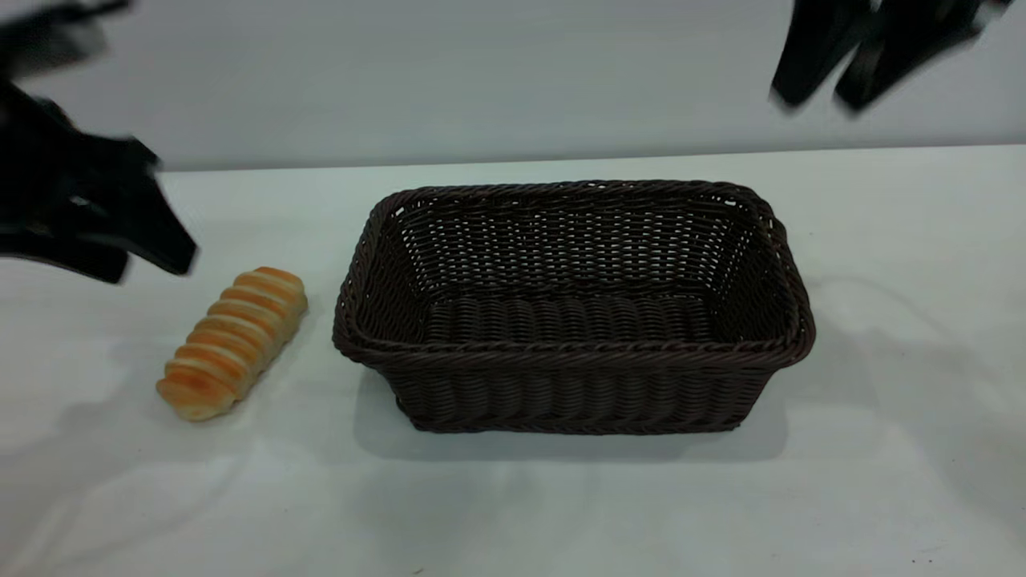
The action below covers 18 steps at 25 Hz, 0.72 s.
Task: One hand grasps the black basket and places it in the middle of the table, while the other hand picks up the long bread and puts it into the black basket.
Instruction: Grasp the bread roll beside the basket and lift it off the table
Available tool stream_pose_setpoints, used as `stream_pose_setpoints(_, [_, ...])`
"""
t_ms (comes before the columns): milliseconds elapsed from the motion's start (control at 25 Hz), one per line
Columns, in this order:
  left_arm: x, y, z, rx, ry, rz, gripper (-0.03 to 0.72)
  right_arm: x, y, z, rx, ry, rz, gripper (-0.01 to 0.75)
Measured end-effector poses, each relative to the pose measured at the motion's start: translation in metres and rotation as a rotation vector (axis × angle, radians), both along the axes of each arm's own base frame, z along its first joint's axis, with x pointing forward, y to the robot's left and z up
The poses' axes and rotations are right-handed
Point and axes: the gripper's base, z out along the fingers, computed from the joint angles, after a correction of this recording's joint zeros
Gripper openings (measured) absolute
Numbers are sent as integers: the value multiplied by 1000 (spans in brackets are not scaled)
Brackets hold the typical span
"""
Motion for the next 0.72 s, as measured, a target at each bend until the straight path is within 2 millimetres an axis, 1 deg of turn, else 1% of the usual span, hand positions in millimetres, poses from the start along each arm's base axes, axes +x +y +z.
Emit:
stream_pose_setpoints(80, [16,-5,-11,19,-14,-22,582,-20,-3,26,9,-25,20,479])
stream_pose_setpoints(160, [30,-7,-24,31,-12,-33,582,-40,-6,41,10,-20,41,466])
stream_pose_setpoints(320, [50,-5,-49,86,-8,-78,582,-81,-12,56,10,-14,62,442])
stream_pose_setpoints(480, [60,-4,-76,111,19,-87,581,-124,-20,61,12,-21,64,437])
stream_pose_setpoints(560, [61,-3,-91,122,35,-83,573,-144,-24,58,11,-18,65,436])
stream_pose_setpoints(640, [62,-3,-98,123,42,-79,527,-165,-28,55,10,-22,66,436])
stream_pose_setpoints(720, [62,-3,-101,126,45,-79,427,-185,-32,46,1,-19,65,436])
